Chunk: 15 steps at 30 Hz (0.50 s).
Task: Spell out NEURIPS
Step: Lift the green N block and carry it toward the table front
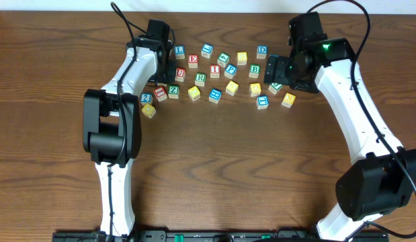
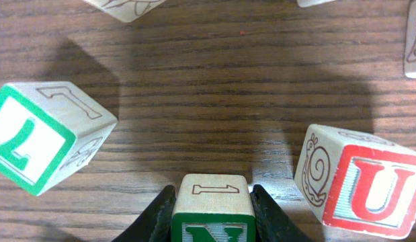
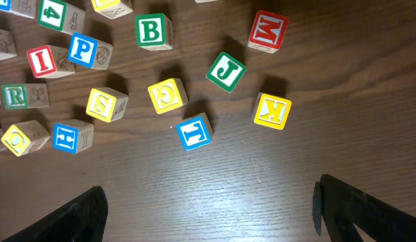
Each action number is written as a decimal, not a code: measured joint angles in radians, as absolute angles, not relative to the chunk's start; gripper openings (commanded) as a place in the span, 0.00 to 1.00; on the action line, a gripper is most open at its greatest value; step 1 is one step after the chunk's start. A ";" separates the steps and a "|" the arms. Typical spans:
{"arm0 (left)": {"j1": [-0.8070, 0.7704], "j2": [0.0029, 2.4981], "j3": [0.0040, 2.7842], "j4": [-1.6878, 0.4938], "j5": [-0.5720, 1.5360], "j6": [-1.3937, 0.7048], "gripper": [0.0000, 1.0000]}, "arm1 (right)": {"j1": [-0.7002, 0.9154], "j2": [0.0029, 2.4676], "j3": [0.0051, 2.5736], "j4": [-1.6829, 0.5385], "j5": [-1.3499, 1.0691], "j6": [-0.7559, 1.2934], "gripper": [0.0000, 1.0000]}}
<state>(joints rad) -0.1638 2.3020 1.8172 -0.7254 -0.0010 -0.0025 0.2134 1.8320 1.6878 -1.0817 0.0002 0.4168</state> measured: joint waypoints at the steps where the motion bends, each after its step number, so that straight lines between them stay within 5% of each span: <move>1: -0.164 2.302 1.817 -0.725 -0.001 -0.002 0.22 | 0.213 1.832 1.688 -1.082 0.001 0.417 0.95; 15: -0.164 2.097 1.817 -0.802 -0.002 -0.056 0.14 | 0.213 1.832 1.688 -1.082 0.020 0.416 0.96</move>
<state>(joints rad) -0.1638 2.0968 1.8172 -0.8024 -0.0025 -0.0555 0.2134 1.8320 1.6878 -1.0817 0.0204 0.4164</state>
